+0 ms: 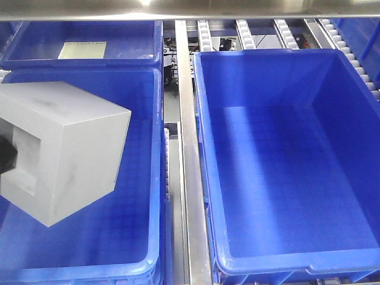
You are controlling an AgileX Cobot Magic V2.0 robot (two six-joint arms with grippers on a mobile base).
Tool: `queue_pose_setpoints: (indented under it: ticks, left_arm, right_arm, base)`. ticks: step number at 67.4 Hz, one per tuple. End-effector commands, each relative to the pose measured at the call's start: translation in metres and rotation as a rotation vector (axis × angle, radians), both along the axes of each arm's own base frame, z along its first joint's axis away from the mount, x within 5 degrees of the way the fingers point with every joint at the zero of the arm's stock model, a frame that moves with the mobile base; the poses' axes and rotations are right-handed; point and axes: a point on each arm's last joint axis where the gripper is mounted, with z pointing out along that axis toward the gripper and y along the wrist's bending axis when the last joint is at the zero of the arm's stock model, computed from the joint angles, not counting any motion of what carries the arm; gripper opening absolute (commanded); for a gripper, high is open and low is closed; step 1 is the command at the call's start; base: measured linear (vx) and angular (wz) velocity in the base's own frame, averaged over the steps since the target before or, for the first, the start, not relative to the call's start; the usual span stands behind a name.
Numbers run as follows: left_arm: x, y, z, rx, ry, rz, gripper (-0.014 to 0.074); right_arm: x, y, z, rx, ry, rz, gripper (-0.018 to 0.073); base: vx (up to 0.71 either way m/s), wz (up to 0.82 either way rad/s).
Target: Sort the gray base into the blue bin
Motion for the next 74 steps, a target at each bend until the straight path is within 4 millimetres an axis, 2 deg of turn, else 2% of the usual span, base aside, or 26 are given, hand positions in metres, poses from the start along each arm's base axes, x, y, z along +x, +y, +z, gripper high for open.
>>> queue_pose_setpoints:
  ticks: [1, 24, 40, 49, 55, 65, 74]
  left_arm:
    - [-0.001, 0.004, 0.019, -0.086, -0.097, 0.025, -0.0006]
    - [0.000, 0.003, 0.021, -0.095, -0.110, 0.031, -0.0006]
    - [0.024, -0.016, 0.029, -0.035, -0.033, 0.008, -0.0006]
    - [0.042, -0.048, 0.037, 0.024, 0.006, -0.080, -0.0006]
    - [0.055, -0.080, 0.036, 0.075, 0.017, -0.154, -0.0006]
    - [0.075, -0.143, 0.035, 0.103, 0.033, -0.260, -0.0006]
    - [0.102, -0.206, 0.024, 0.153, 0.079, -0.316, -0.0005]
  right_arm:
    - [0.002, 0.000, 0.004, -0.020, -0.048, -0.002, -0.0005]
    - [0.002, 0.000, 0.004, -0.020, -0.048, -0.002, -0.0005]
    - [0.002, 0.000, 0.004, -0.020, -0.048, -0.002, -0.0005]
    - [0.002, 0.000, 0.004, -0.020, -0.048, -0.002, -0.0005]
    - [0.002, 0.000, 0.004, -0.020, -0.048, -0.002, -0.0005]
    - [0.002, 0.000, 0.004, -0.020, -0.048, -0.002, -0.0005]
    - [0.002, 0.000, 0.004, -0.020, -0.048, -0.002, -0.0005]
  base:
    - [0.00, 0.00]
    - [0.00, 0.00]
    - [0.00, 0.00]
    - [0.00, 0.00]
    - [0.00, 0.00]
    - [0.00, 0.00]
    - [0.00, 0.00]
